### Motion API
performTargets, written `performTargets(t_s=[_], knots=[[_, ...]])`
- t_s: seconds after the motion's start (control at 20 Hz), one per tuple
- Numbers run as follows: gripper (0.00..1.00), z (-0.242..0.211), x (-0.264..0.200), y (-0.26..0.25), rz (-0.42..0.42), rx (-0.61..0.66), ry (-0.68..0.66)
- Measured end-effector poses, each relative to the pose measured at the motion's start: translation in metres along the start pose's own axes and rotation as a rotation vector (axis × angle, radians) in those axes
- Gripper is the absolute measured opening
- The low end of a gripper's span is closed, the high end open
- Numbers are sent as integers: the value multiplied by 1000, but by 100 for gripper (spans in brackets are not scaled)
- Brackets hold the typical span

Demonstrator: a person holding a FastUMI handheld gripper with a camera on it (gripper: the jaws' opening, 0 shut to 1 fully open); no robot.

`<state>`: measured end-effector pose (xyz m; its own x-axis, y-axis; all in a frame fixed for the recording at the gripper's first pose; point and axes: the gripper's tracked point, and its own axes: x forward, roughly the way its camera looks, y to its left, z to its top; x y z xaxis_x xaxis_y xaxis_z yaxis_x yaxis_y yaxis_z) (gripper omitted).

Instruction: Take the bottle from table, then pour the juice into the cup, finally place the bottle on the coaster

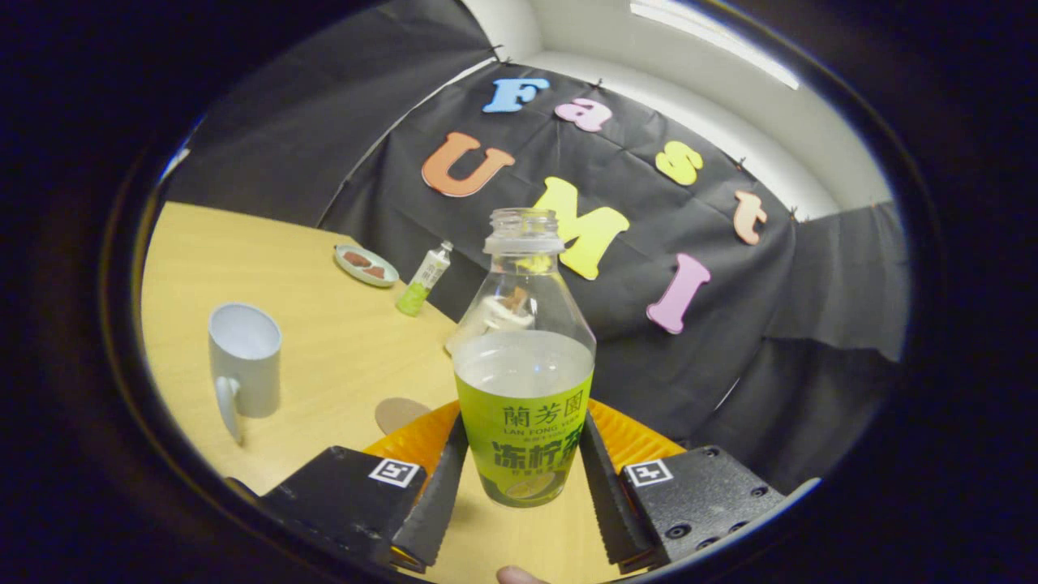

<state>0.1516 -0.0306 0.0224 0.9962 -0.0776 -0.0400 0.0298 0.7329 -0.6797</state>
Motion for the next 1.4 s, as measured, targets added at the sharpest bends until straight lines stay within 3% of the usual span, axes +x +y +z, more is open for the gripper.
performTargets(t_s=[0.45, 1.4], knots=[[77, 12, -3, 28, -102, -389, -42], [78, 46, 7, 41, -186, -923, -117]])
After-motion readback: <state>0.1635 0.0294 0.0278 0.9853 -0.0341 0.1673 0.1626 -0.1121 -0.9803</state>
